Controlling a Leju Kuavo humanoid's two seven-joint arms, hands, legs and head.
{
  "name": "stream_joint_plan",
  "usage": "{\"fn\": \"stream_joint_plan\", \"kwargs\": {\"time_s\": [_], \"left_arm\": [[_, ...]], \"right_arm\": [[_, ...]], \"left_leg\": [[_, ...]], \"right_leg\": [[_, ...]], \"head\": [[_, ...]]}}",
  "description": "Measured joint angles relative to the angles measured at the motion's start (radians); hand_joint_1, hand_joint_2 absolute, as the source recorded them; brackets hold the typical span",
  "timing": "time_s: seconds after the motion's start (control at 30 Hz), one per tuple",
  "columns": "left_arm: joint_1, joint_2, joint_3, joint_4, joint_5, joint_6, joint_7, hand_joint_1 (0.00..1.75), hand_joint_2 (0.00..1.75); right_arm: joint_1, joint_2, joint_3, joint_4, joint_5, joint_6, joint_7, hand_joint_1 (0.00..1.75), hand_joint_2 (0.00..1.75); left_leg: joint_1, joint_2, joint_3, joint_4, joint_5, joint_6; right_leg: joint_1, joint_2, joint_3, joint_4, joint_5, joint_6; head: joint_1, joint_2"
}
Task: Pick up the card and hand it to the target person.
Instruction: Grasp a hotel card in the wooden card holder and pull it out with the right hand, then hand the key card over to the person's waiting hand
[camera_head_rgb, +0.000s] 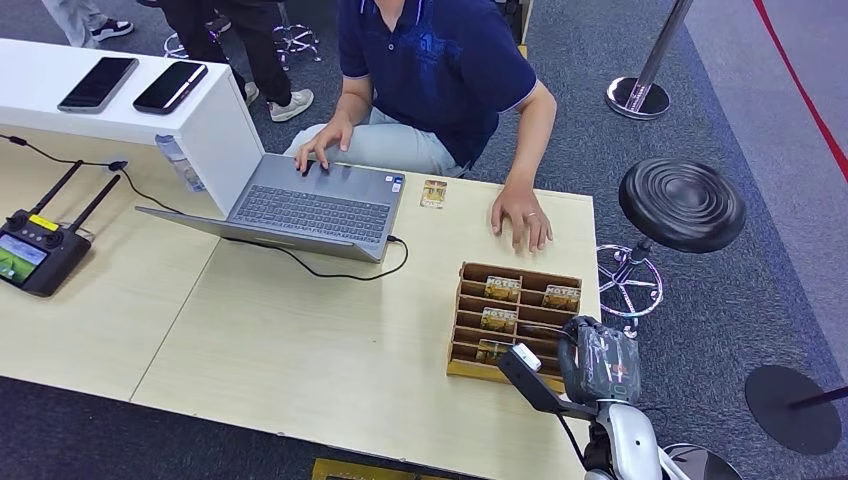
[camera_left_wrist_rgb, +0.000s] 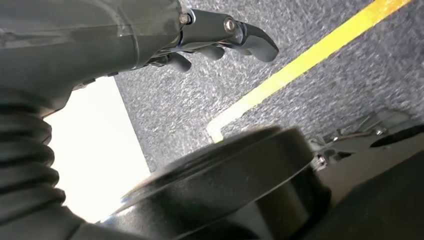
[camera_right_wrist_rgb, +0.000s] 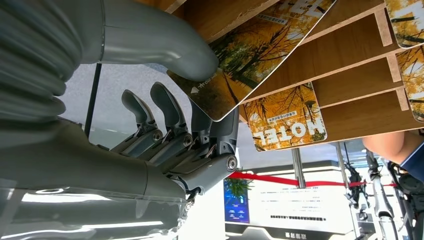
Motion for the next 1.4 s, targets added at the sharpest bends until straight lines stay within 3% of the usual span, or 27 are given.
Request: {"fn": "stream_joint_plan", "kwargs": {"time_s": [0.27,0.67,0.97,1.1,1.13,1.17,1.27,1.3,1.4], "left_arm": [[-0.017,0.001,0.002,0.000,0.019,0.007,-0.028,0.00,1.75],[-0.024,0.003,0.002,0.000,0.019,0.007,-0.046,0.00,1.75],[-0.028,0.003,0.001,0.000,0.002,-0.005,-0.040,0.00,1.75],[-0.034,0.003,0.000,0.000,-0.009,-0.013,-0.013,0.00,1.75],[-0.036,0.003,0.000,0.000,-0.015,-0.014,-0.003,0.00,1.75],[-0.038,0.003,-0.002,0.000,-0.022,-0.014,0.007,0.00,1.75],[-0.044,0.003,-0.008,0.000,-0.038,-0.021,0.034,0.00,0.44],[-0.043,0.003,-0.010,0.000,-0.039,-0.025,0.039,0.00,0.00],[-0.035,0.003,-0.015,0.000,-0.037,-0.029,0.039,0.00,0.00]], "right_arm": [[-0.001,-0.001,-0.017,-0.028,-0.047,-0.098,-0.004,1.43,1.75],[-0.086,-0.004,-0.058,-0.276,-0.168,-0.162,-0.075,1.43,1.75],[-0.159,0.082,0.002,-0.256,-0.240,-0.124,-0.176,1.43,1.75],[-0.177,0.130,0.036,-0.196,-0.252,-0.133,-0.199,1.75,1.75],[-0.180,0.139,0.042,-0.184,-0.251,-0.135,-0.201,1.75,1.75],[-0.184,0.148,0.048,-0.172,-0.250,-0.136,-0.202,1.65,1.75],[-0.196,0.170,0.064,-0.136,-0.243,-0.142,-0.200,0.37,1.75],[-0.198,0.175,0.068,-0.126,-0.240,-0.144,-0.198,0.03,1.75],[-0.200,0.183,0.077,-0.106,-0.234,-0.147,-0.189,0.00,1.75]], "left_leg": [[0.000,0.000,0.000,0.000,0.000,0.000],[0.000,0.000,0.000,0.000,0.000,0.000],[0.000,-0.001,-0.001,0.000,0.000,0.000],[0.000,-0.002,-0.001,0.000,0.000,0.000],[0.000,-0.002,-0.001,0.000,0.000,0.000],[0.000,-0.002,-0.001,0.000,0.000,0.000],[0.000,-0.002,-0.001,0.000,0.000,0.000],[0.000,-0.002,-0.001,0.000,0.000,0.000],[0.000,-0.002,-0.001,0.000,0.000,0.000]], "right_leg": [[0.000,0.000,0.000,0.000,0.000,0.000],[0.000,0.000,0.001,0.000,0.000,0.000],[0.000,-0.001,0.001,0.000,0.000,0.000],[0.000,-0.002,0.001,0.001,0.000,0.000],[0.000,-0.002,0.001,0.001,0.000,0.000],[0.000,-0.002,0.001,0.001,0.000,0.000],[0.000,-0.002,0.001,0.000,0.000,0.000],[0.000,-0.002,0.000,0.000,0.000,0.000],[0.000,-0.002,0.000,0.000,0.000,0.000]], "head": [[0.000,0.000],[0.000,0.000],[0.000,0.000],[0.000,0.000],[0.000,0.000],[0.000,0.000],[0.000,0.000],[0.000,0.000],[0.000,0.000]]}}
